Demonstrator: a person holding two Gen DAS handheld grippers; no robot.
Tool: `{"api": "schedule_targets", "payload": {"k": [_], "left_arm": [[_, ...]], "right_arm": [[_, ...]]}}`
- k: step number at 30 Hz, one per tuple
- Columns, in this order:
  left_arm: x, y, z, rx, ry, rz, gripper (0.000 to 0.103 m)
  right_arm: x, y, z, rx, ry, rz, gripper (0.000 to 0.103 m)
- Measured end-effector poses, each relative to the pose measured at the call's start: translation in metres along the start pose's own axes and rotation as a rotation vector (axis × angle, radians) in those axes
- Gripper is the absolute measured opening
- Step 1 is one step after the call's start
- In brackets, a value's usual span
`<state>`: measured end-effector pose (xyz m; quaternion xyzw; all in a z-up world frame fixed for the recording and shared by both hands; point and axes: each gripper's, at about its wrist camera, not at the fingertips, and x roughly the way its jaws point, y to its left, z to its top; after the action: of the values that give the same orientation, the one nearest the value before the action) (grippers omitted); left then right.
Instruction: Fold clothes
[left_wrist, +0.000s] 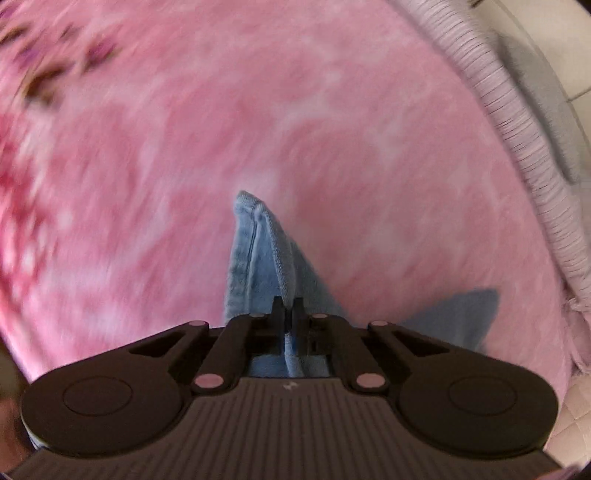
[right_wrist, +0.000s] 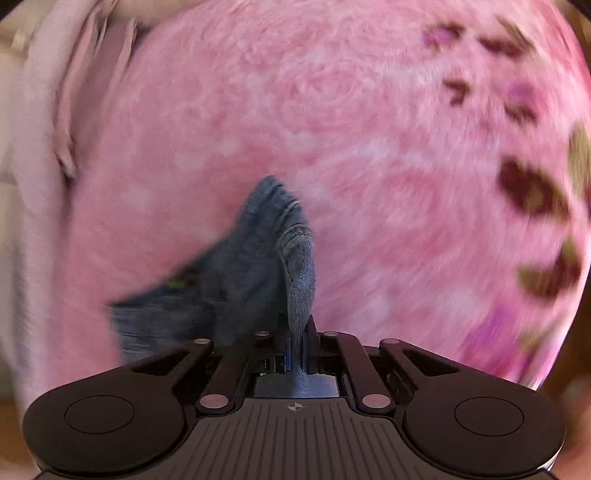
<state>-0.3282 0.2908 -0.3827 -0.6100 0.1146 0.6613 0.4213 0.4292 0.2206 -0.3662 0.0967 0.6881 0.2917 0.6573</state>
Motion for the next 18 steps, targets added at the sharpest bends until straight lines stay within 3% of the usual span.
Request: {"api": "schedule_targets", "payload": {"k": [3,6,12,16,18], "left_arm": [[-0.018,-0.038,0.057,0.086,-0.064,-0.040,0.000],[-0.061,-0.083,0.129,0.157,-0.246,-0.067,0.000],[-0.198,-0.156,0.272,0.204,-0.617,-0.125,0.000],[-0.303,-0.183,0.328,0.236,-0.793,-0.161,0.000],[-0.344,-0.180,0.344,0.223,-0.832,-0.205,0.000]], "right_arm": [[-0.021,0.043,-0.012,0.050,0.017,0.144,0.004],[-0.039,0.106,-0.030,0.036,0.018,0.329,0.004],[-0.083,0.253,-0.068,-0.023,-0.016,0.748,0.004],[-0.137,0.344,-0.098,-0.065,-0.044,1.004,0.004],[-0.177,0.377,-0.112,-0.108,-0.120,1.121,0.004]]}}
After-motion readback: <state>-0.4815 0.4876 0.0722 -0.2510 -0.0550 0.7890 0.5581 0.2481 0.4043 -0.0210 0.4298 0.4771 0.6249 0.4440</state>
